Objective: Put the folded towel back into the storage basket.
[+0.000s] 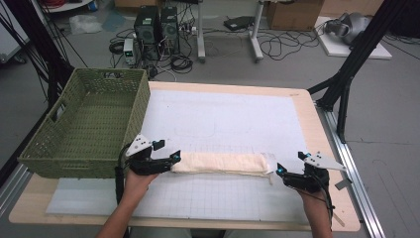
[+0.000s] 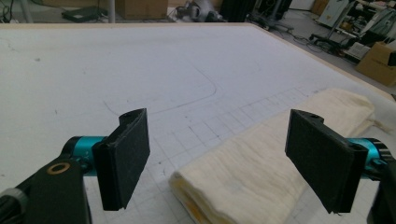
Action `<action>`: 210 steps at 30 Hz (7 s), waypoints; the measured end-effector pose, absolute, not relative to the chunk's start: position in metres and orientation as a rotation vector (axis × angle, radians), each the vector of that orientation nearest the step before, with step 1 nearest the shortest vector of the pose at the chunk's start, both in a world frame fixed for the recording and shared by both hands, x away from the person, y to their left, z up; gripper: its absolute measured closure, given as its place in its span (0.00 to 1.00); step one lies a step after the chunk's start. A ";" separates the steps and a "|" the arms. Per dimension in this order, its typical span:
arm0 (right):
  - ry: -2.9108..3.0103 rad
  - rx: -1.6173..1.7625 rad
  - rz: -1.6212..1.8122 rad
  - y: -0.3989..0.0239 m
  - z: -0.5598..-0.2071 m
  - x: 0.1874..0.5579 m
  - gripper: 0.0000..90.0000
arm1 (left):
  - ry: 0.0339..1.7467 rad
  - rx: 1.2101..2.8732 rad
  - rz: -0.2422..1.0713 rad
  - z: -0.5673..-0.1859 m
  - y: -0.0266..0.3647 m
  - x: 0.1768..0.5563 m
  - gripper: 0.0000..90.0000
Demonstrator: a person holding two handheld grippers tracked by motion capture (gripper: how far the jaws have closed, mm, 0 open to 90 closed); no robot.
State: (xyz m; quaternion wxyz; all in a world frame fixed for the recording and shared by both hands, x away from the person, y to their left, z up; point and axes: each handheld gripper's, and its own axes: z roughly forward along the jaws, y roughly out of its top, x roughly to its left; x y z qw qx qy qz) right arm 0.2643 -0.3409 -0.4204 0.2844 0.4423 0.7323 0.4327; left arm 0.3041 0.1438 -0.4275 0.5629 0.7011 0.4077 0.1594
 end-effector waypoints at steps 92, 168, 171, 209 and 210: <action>2.314 1.090 0.971 -0.285 -0.431 0.278 0.89 | 0.958 1.896 0.382 -0.436 0.120 0.298 0.92; 2.149 0.767 1.466 -0.124 -0.293 0.398 0.89 | 1.043 1.588 0.750 -0.313 0.290 0.272 0.93; 2.157 0.764 1.470 -0.115 -0.293 0.404 0.89 | 1.053 1.581 0.758 -0.313 0.299 0.269 0.93; 2.271 0.636 1.456 0.017 -0.296 0.461 0.89 | 1.190 1.526 0.901 -0.317 0.376 0.232 0.94; 2.279 0.632 1.453 0.021 -0.294 0.461 0.89 | 1.194 1.524 0.905 -0.316 0.378 0.231 0.94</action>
